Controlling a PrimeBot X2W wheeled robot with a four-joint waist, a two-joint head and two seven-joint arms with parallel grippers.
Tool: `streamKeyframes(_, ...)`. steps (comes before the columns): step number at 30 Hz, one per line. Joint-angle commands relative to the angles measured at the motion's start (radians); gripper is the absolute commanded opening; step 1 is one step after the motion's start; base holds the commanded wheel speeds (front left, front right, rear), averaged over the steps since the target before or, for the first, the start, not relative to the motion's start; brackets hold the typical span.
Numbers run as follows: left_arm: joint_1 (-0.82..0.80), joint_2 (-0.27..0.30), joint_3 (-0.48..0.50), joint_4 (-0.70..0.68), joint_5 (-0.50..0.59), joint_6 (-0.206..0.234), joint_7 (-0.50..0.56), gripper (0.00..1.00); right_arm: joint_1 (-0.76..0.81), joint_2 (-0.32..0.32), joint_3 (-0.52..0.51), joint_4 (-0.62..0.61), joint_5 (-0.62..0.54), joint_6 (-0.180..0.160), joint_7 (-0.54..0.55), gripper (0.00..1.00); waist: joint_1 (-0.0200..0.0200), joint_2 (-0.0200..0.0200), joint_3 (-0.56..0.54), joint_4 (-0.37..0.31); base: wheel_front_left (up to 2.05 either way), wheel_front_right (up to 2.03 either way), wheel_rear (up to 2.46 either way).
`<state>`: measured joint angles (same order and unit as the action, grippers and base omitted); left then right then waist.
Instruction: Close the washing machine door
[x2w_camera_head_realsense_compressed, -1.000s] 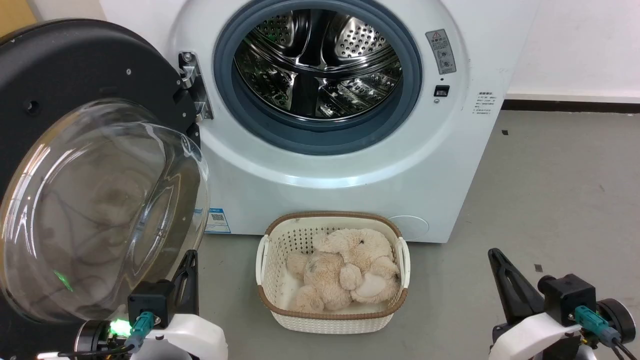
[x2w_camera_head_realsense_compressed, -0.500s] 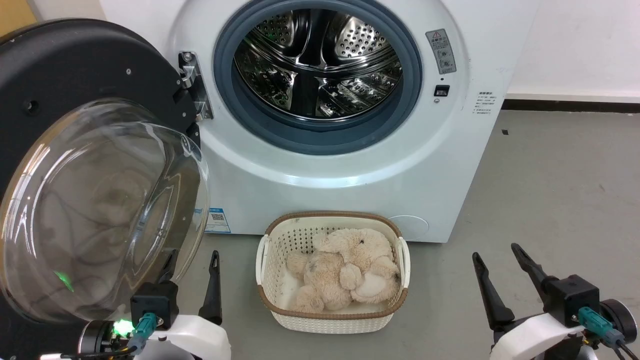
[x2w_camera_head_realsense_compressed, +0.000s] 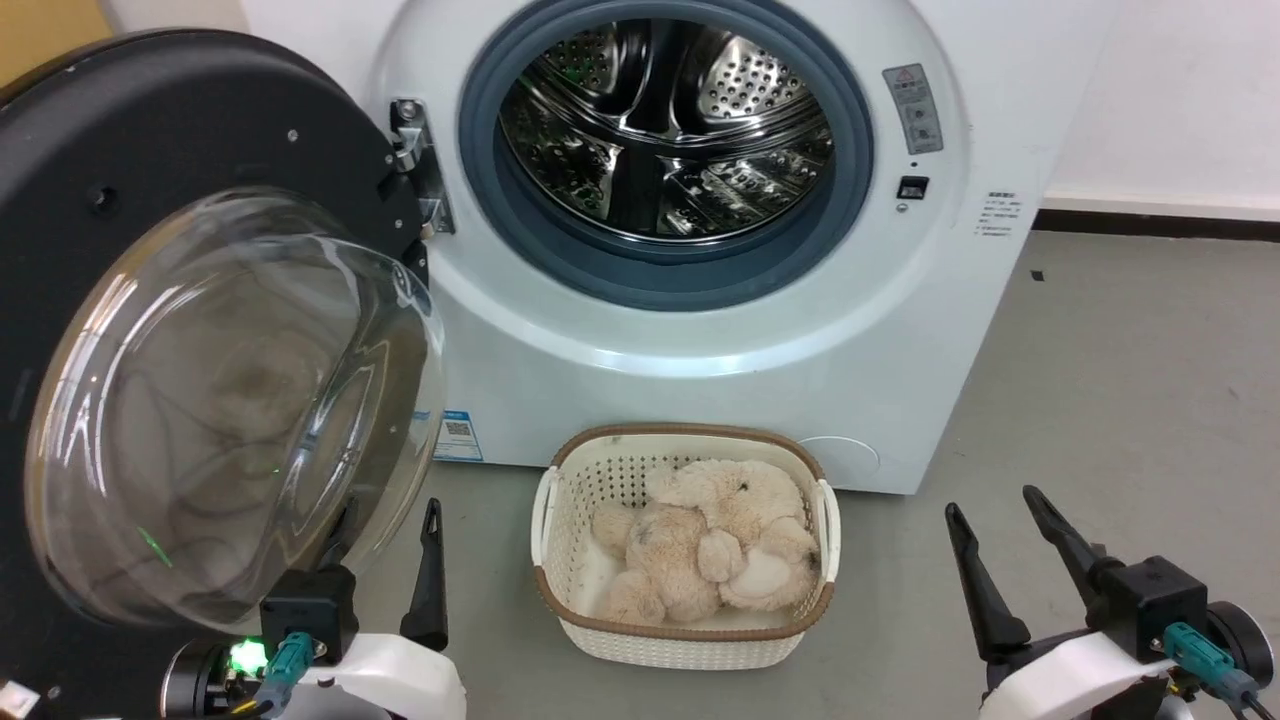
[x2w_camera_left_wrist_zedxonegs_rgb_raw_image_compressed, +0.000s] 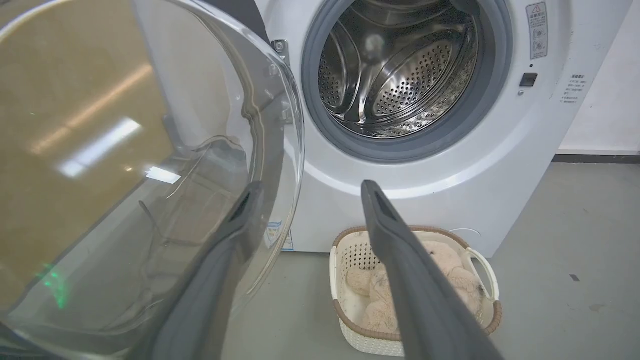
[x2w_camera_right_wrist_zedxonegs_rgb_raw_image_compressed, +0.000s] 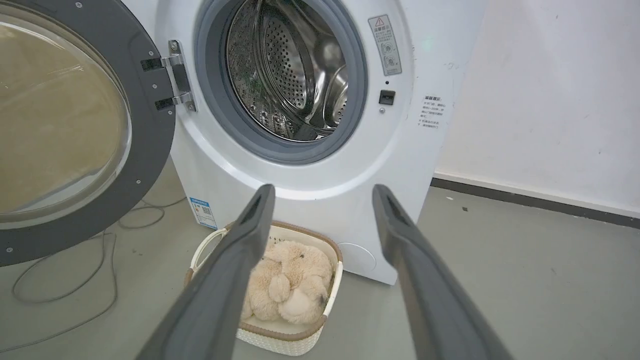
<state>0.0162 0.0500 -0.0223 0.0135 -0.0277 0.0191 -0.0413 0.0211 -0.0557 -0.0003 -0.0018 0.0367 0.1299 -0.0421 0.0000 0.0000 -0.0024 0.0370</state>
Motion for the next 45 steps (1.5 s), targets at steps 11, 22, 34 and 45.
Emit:
streamKeyframes(11, 0.012, 0.0, -0.009, 0.001, -0.02, 0.017, -0.033, 1.0, 0.02, 0.002, 0.01, -0.003, 0.024, 0.0, -0.033, 1.0, 0.0, 0.0, -0.003, 0.065, 0.0, 0.0, 0.0)
streamKeyframes(22, 0.023, 0.0, -0.015, -0.004, -0.025, 0.024, -0.056, 1.0, 0.029, 0.002, 0.015, -0.004, 0.041, 0.0, -0.056, 1.0, 0.0, 0.0, -0.006, 0.133, 0.0, 0.0, 0.0)
streamKeyframes(34, 0.031, 0.0, -0.02, -0.012, -0.037, 0.036, -0.079, 1.0, 0.029, 0.003, 0.032, -0.001, 0.055, 0.0, -0.079, 1.0, 0.0, 0.0, -0.005, 0.197, 0.0, 0.0, 0.0)
streamKeyframes(45, 0.045, 0.0, -0.021, -0.034, -0.055, 0.06, -0.102, 1.0, 0.003, -0.008, 0.065, 0.016, 0.076, 0.0, -0.101, 1.0, 0.0, 0.0, 0.007, 0.25, 0.0, 0.0, 0.0)
